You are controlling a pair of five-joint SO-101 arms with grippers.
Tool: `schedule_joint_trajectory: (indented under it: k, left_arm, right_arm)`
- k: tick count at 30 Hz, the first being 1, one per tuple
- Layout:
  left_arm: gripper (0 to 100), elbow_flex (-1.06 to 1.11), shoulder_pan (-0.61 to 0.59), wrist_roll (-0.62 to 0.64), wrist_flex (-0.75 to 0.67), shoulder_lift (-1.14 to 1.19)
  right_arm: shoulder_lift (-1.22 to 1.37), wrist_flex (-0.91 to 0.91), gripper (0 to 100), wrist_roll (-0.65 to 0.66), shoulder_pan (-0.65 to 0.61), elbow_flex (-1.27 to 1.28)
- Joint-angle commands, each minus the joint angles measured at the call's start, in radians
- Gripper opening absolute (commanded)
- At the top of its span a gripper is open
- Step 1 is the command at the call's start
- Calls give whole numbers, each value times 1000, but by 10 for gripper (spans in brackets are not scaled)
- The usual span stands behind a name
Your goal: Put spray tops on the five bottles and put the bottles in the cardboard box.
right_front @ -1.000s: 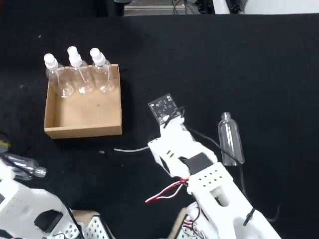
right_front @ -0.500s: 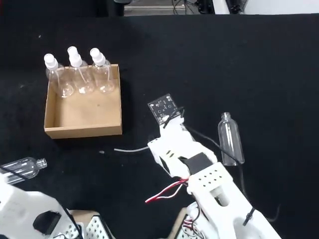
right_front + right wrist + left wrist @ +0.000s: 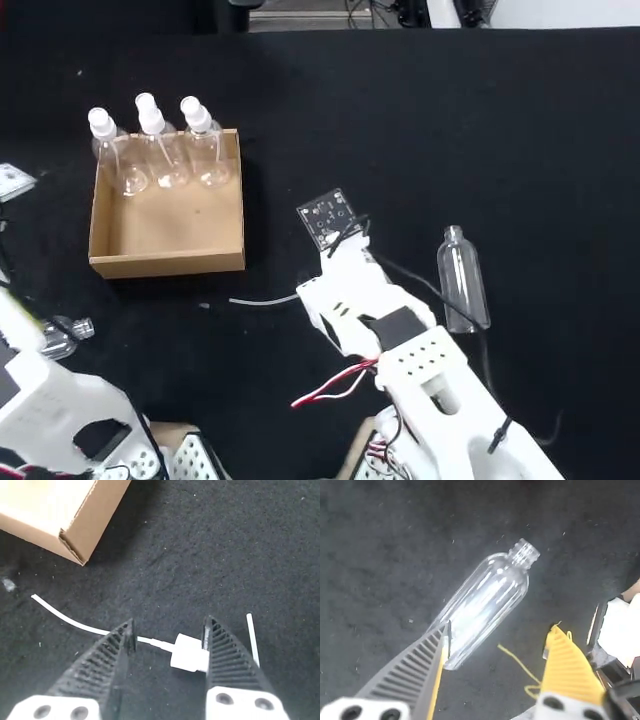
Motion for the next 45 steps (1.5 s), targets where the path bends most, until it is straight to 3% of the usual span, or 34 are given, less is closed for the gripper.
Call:
schedule_joint_trajectory:
  k: [1, 7, 13, 30, 39, 45]
  left_arm:
    - [290, 39, 28, -184, -74, -6]
    - [334, 193, -16, -190, -242, -17]
    - [334, 252, -25, -192, -322, -17]
    - [321, 542, -122, -245, -749, -11]
    - [298, 552, -191, -232, -744, -17]
    - [16, 492, -120, -92, -540, -34]
  right_arm:
    - [5, -28, 198, 5, -6, -5]
    - [5, -28, 198, 9, -6, -5]
    - [5, -28, 198, 44, -6, -5]
    - [5, -26, 198, 44, -6, -5]
    - [5, -29, 198, 44, -6, -5]
    - [7, -31, 198, 44, -6, -5]
